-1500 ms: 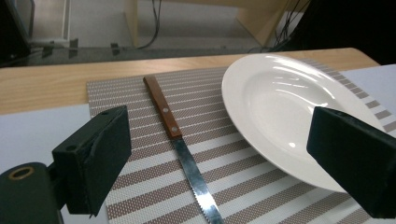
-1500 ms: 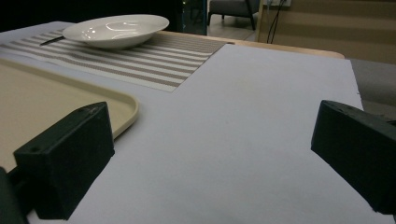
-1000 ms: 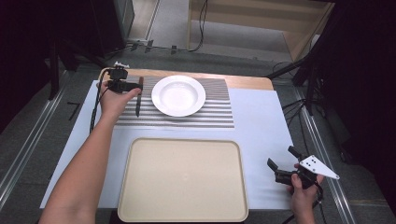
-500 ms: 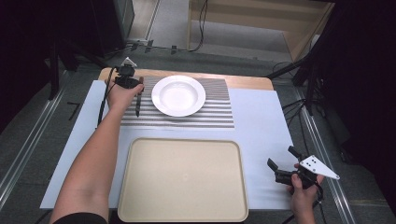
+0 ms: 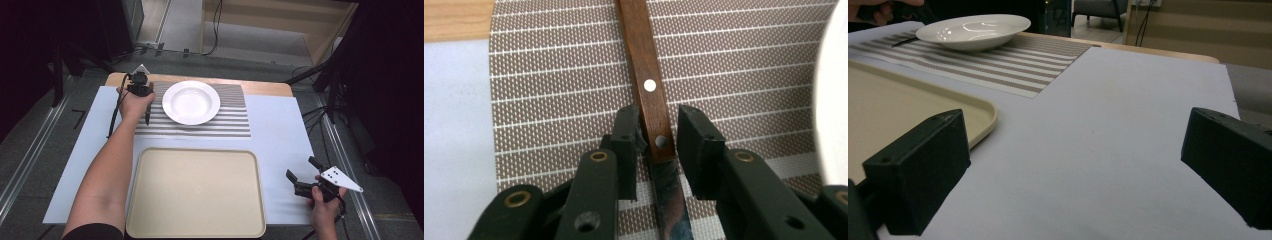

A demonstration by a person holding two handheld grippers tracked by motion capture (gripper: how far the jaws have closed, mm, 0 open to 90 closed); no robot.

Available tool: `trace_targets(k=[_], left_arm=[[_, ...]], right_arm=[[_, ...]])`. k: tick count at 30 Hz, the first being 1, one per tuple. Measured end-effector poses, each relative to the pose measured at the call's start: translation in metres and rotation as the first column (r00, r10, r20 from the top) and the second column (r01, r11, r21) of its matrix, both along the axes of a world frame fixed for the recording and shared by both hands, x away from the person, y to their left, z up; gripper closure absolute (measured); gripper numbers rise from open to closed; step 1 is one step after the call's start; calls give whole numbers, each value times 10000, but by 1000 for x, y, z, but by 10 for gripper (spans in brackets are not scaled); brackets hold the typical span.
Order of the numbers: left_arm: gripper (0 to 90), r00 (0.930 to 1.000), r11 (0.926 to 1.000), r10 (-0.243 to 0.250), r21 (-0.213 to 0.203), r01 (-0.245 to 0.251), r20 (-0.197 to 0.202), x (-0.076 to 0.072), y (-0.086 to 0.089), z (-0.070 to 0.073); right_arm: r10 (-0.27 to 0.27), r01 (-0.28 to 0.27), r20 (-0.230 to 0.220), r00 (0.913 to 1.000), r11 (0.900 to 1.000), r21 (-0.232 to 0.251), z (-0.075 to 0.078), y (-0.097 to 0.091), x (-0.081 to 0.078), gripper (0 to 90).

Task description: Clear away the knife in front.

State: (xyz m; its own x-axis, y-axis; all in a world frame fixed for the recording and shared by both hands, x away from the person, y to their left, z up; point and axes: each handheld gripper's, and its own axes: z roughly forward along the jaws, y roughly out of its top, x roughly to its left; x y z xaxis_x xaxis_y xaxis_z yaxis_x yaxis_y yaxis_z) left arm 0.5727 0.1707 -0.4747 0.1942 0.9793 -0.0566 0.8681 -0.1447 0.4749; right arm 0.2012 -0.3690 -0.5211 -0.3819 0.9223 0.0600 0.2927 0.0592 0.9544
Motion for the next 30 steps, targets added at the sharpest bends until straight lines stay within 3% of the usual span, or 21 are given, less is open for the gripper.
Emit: trace_targets(k=[3, 6, 9, 16, 21, 25, 30], left_arm=[[723, 9999, 9997, -54, 226, 52, 113, 0, -1, -1], [742, 9985, 9945, -465, 951, 435, 305, -3, -7, -2], [743, 9995, 9977, -239, 635, 226, 193, -2, -4, -2], [764, 9983, 9980, -550, 318, 543, 214, -2, 2, -2], [767, 9976, 9971, -643, 419, 632, 266, -2, 1, -2], [769, 9967, 9970, -736, 246, 727, 352, -3, 4, -3], [770, 9960, 9956, -828, 469, 811, 342, -5, 1, -2]], right_arm=[[5, -5, 2, 10000, 10000, -26, 0, 0, 0, 0], [-2, 2, -5, 10000, 10000, -60, 0, 0, 0, 0], [-14, 14, 5, 10000, 10000, -57, 0, 0, 0, 0], [-21, 21, 3, 10000, 10000, -54, 0, 0, 0, 0], [-20, 20, -3, 10000, 10000, -13, 0, 0, 0, 0], [-13, 13, -6, 10000, 10000, 25, 0, 0, 0, 0], [-31, 31, -13, 10000, 10000, 46, 0, 0, 0, 0]])
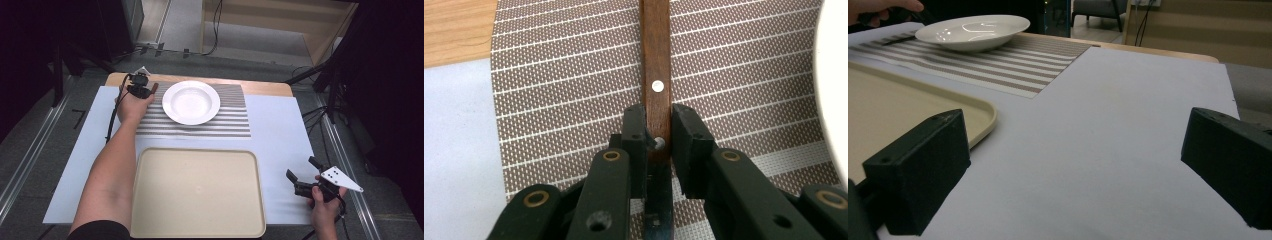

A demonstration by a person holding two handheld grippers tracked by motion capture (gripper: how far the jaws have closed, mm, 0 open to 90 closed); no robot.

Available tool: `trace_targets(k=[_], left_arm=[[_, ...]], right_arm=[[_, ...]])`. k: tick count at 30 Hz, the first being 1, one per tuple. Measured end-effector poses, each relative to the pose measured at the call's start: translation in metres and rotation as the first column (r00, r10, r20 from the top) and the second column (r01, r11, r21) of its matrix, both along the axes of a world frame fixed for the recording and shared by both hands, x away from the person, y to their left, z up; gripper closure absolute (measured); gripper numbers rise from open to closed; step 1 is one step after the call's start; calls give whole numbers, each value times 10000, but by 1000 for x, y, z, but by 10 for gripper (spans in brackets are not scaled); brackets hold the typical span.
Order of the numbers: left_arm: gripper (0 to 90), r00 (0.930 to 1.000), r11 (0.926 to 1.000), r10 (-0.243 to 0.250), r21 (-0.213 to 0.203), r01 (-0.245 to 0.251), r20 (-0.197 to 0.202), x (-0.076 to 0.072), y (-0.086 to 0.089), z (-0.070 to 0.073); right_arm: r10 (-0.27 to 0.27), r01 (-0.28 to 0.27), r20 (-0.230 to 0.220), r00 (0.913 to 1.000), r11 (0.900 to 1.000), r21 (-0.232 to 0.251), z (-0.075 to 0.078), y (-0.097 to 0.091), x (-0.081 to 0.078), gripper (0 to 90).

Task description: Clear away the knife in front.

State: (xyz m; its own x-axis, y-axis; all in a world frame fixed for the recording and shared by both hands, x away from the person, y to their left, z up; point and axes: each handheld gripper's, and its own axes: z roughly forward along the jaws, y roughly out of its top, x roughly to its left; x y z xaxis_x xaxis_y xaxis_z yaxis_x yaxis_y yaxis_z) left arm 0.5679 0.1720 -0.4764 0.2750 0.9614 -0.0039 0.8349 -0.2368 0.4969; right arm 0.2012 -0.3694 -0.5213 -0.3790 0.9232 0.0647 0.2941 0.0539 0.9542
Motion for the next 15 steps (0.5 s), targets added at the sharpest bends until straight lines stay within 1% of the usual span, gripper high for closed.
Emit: trace_targets(k=[2, 3, 7, 10, 15], left_arm=[[770, 10000, 9999, -23, -154, 22, -54, -1, 1, 0], [769, 9999, 9999, -79, -108, 78, -80, -2, 1, 1], [770, 9999, 9997, -62, -234, 60, -81, -6, 3, 1], [770, 10000, 9993, -95, -366, 95, -10, -10, 5, 4], [770, 9994, 9983, -241, -527, 254, 249, -17, 10, 15]], right_arm=[[3, -3, -1, 10000, 10000, 20, 0, 0, 0, 0], [9, -9, 9, 10000, 10000, 12, 0, 0, 0, 0], [43, -43, 16, 10000, 10000, -14, 0, 0, 0, 0], [59, -59, 17, 10000, 10000, -18, 0, 0, 0, 0], [58, -58, 23, 10000, 10000, -15, 0, 0, 0, 0]])
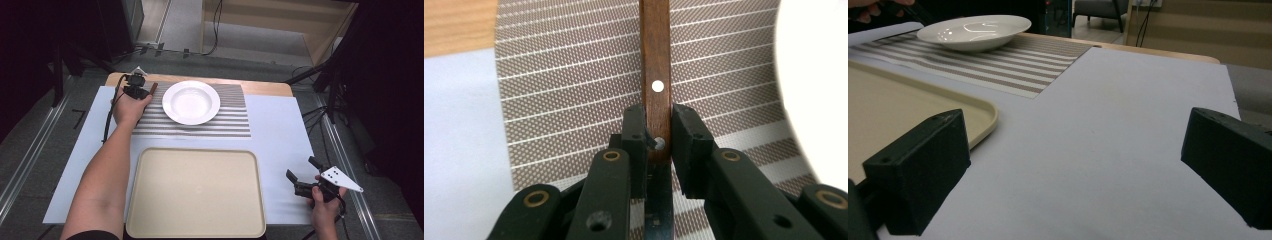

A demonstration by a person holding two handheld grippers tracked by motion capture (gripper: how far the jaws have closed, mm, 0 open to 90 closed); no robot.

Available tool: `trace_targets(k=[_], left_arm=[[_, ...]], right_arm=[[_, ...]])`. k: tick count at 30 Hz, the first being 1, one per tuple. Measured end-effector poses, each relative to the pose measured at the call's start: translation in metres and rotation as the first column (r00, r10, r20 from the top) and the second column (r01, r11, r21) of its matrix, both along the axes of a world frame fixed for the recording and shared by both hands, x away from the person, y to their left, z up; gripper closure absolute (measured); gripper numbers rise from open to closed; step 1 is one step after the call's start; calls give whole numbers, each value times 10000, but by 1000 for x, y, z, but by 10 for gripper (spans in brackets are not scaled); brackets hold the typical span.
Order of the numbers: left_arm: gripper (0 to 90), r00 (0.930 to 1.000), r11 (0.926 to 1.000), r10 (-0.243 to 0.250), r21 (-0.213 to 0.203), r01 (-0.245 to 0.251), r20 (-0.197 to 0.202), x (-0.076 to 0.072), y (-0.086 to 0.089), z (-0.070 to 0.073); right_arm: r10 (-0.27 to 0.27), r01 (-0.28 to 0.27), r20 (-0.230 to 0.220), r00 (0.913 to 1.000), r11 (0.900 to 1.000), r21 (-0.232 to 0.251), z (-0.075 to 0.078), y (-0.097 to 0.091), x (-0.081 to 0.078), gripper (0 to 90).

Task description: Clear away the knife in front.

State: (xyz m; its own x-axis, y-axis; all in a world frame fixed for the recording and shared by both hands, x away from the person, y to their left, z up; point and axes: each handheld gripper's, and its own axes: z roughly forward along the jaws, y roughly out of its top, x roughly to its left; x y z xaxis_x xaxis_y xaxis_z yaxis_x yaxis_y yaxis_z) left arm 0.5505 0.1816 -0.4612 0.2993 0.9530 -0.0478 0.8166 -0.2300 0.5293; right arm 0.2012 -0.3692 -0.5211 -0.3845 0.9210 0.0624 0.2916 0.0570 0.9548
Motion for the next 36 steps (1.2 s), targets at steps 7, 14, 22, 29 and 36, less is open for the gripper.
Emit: trace_targets(k=[7, 14, 22, 29, 36], left_arm=[[769, 9995, 9995, -169, -261, 176, 273, -10, 7, 19], [769, 9979, 9978, -530, -388, 544, 365, -23, 10, 30], [769, 9940, 9934, -989, -542, 1014, 468, -42, 10, 34], [769, 9877, 9878, -1409, -571, 1449, 683, -62, 5, 38], [768, 9796, 9806, -1780, -660, 1844, 931, -82, -1, 45]], right_arm=[[-6, 6, -13, 10000, 10000, -60, 0, 1, 0, 0], [-14, 14, -17, 10000, 9999, -134, 0, 1, 0, 0], [-17, 17, -24, 10000, 9999, -139, 0, 1, 0, 0], [-1, 0, -13, 10000, 9998, -177, 0, 1, 0, 0], [3, -3, -41, 10000, 9998, -202, 0, 2, 0, 0]])
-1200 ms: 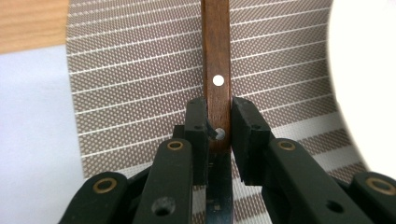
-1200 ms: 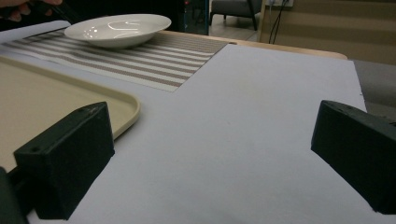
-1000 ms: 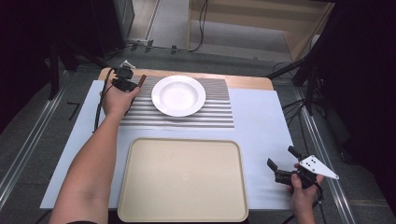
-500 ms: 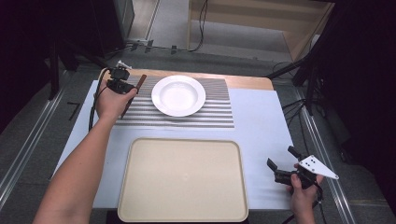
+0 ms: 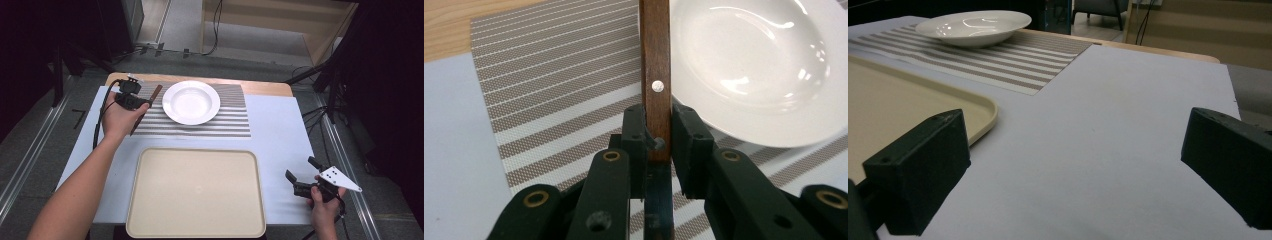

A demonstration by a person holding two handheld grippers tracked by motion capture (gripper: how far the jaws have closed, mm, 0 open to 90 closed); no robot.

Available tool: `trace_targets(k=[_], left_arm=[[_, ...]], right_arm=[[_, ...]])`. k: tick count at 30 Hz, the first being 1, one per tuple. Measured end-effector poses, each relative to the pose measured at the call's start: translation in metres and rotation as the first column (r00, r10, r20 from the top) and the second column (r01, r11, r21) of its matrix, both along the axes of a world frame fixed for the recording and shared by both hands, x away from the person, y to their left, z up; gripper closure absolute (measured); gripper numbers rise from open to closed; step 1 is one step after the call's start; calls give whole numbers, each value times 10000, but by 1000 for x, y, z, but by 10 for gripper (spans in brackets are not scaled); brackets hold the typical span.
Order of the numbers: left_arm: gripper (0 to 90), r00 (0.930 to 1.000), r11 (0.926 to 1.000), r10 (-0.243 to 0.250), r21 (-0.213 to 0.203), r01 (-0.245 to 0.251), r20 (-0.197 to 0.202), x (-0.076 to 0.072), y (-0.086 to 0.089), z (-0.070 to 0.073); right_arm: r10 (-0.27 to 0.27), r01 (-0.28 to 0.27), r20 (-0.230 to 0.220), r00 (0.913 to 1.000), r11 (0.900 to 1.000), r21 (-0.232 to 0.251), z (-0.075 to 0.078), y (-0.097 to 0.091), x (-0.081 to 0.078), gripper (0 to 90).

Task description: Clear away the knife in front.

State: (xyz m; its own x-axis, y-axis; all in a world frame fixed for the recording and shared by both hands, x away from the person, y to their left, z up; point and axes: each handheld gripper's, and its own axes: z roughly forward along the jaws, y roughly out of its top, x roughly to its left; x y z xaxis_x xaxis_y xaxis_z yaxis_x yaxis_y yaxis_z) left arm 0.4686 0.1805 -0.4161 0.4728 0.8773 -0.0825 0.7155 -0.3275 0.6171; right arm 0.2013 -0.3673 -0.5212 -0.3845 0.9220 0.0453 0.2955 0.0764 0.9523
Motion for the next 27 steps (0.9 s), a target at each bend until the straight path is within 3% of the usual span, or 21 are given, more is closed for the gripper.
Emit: trace_targets(k=[9, 17, 27], left_arm=[[768, 9985, 9982, -519, -290, 524, 175, -28, -7, 7], [768, 9943, 9945, -1033, -166, 1038, 265, -56, -14, 6], [769, 9908, 9907, -1281, -400, 1298, 428, -85, -13, 4]], right_arm=[[13, -13, 9, 10000, 10000, -12, 0, 0, 0, 0], [20, -20, 11, 10000, 10000, -71, 0, 1, 0, 0], [24, -25, -22, 10000, 9999, -102, 0, 1, 0, 0]])
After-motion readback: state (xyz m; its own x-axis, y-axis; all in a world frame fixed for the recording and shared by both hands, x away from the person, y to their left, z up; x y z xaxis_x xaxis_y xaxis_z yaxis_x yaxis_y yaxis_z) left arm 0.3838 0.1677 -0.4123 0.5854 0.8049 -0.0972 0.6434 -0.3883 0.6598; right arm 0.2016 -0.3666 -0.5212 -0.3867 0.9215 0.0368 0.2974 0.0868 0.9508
